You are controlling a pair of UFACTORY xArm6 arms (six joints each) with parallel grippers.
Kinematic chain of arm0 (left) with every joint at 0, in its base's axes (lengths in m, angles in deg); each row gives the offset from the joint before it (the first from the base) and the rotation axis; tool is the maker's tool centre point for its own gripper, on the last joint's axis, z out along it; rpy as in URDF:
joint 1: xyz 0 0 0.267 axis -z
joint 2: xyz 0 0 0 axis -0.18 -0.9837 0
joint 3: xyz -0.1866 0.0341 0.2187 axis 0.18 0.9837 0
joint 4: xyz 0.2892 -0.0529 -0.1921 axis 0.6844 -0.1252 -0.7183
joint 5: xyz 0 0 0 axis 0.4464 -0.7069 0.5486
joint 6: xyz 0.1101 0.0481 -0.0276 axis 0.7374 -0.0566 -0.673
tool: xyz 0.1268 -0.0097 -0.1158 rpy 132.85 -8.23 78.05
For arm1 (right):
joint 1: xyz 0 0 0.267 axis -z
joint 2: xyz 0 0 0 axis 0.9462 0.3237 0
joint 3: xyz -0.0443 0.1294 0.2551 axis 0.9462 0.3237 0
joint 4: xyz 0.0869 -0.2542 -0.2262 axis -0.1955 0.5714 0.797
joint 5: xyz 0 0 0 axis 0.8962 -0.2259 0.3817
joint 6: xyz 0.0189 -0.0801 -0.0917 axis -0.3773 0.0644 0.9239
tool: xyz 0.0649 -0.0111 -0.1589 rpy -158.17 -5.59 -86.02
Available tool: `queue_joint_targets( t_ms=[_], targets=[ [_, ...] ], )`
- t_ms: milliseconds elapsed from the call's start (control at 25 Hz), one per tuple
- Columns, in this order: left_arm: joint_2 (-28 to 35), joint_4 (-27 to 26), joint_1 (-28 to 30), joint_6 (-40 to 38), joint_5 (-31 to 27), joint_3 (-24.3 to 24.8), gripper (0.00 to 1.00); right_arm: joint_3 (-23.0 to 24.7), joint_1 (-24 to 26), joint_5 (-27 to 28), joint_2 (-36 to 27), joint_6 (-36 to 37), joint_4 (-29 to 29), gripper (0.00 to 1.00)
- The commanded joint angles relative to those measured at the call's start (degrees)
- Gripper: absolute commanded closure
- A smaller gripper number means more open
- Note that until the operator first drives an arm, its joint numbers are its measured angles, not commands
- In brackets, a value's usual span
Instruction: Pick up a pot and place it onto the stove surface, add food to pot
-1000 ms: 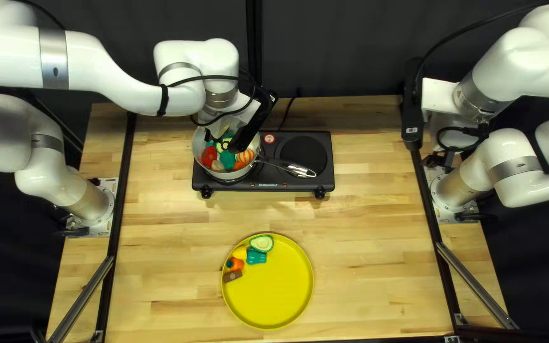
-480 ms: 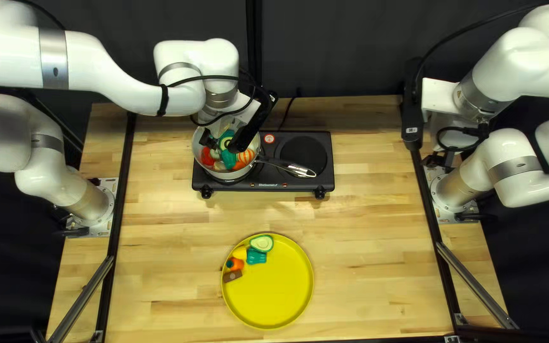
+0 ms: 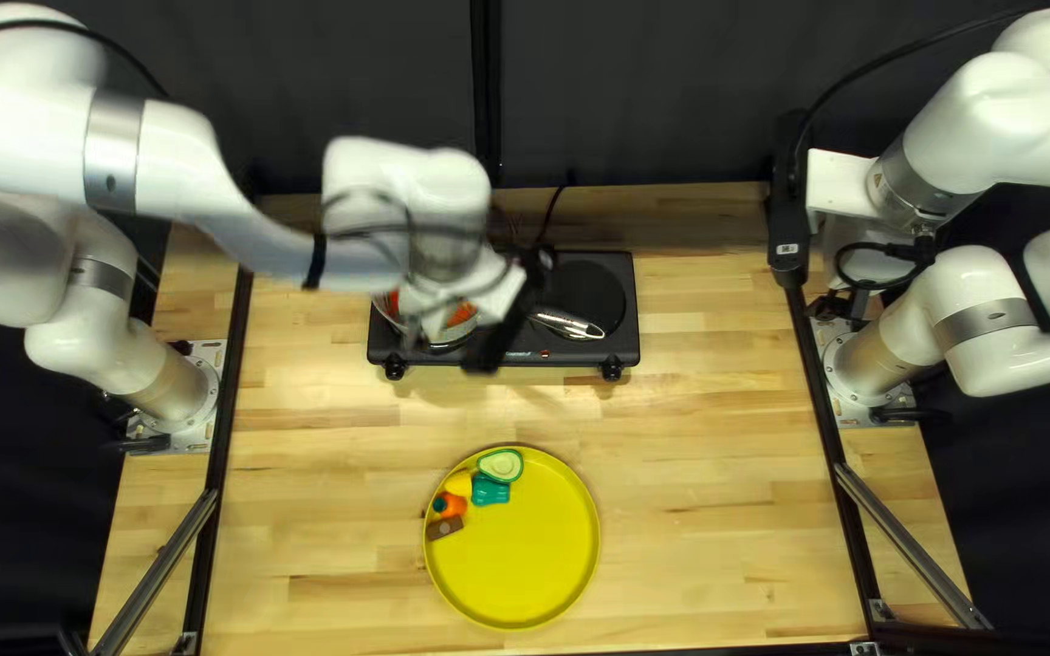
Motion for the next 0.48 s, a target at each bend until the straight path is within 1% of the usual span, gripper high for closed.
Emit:
queue_joint_targets(
  t_ms=[40, 80, 120, 480],
  targets=[
    [-2.3, -1.1, 8.2, -10.8, 7.5, -0.1, 0.0, 0.0, 0.0, 0.0, 0.0, 0.0, 0.0, 0.0],
    [-2.4, -2.2, 10.2, -15.2, 13.4, 2.6, 0.0, 0.0, 0.0, 0.0, 0.0, 0.0, 0.0, 0.0],
    [-2.2, -2.4, 11.0, -16.9, 15.6, 3.8, 0.0, 0.0, 0.0, 0.0, 0.0, 0.0, 0.0, 0.0],
    [-2.2, -2.4, 11.0, -16.9, 15.6, 3.8, 0.0, 0.0, 0.0, 0.0, 0.0, 0.0, 0.0, 0.0]
  ],
)
